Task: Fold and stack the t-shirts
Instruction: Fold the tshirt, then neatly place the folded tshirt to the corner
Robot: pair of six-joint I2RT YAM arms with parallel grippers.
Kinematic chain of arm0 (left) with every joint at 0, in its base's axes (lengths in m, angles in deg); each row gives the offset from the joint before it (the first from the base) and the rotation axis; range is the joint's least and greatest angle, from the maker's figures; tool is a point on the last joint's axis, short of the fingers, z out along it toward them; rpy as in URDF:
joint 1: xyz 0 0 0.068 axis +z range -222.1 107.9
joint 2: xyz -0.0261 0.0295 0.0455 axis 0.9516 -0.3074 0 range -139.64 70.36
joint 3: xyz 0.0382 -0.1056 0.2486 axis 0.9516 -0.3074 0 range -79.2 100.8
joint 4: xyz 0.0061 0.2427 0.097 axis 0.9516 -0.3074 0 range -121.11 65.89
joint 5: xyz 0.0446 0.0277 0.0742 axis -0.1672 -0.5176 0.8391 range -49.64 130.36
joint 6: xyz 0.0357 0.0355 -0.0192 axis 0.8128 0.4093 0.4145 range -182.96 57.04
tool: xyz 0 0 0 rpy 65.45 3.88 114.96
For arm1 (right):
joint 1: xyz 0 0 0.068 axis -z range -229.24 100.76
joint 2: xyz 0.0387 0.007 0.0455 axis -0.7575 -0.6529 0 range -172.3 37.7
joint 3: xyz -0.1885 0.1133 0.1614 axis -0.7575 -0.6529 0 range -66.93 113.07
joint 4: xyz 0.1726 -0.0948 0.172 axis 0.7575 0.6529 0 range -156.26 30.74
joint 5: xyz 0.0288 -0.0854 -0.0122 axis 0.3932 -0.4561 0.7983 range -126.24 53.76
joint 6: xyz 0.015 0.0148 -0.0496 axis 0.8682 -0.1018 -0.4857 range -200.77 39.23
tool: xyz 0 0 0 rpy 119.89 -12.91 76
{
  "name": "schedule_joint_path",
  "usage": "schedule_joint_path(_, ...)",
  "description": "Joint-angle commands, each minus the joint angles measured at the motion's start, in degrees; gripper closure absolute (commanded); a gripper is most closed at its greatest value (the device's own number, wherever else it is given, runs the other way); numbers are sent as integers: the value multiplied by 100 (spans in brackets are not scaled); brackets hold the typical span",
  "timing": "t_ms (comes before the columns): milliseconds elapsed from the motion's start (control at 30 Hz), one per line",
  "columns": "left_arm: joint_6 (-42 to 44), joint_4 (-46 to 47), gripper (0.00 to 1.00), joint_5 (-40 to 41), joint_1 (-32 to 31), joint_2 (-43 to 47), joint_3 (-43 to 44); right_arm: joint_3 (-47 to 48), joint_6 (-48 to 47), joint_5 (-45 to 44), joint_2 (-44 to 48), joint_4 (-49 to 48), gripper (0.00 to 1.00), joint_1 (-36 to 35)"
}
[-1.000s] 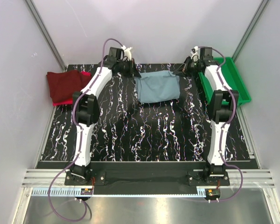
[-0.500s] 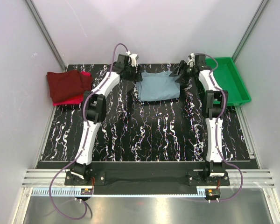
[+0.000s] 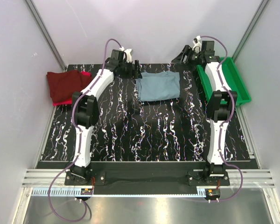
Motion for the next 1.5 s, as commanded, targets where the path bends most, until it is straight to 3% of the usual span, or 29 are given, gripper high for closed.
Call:
schedule_joint_path(0, -472, 103, 15, -694, 216, 82, -315, -246, 86, 196, -52, -5, 26, -61)
schedule_joint_path(400, -296, 262, 11, -923, 383, -999, 326, -474, -19, 170, -395, 13, 25, -245)
schedule_joint_path(1133, -1289, 1237, 18, -1477, -4, -2300, 1056, -993, -142, 56, -887, 118, 24, -588)
schedule_joint_path(1333, -1272, 1325, 40, -1583, -39, -2257, 995, -967, -89, 47, -940, 83, 24, -649)
schedule_joint_path(1467, -1237, 1308, 60, -1477, -13, -2108, 907, -941, -89, 56, -940, 74, 24, -676)
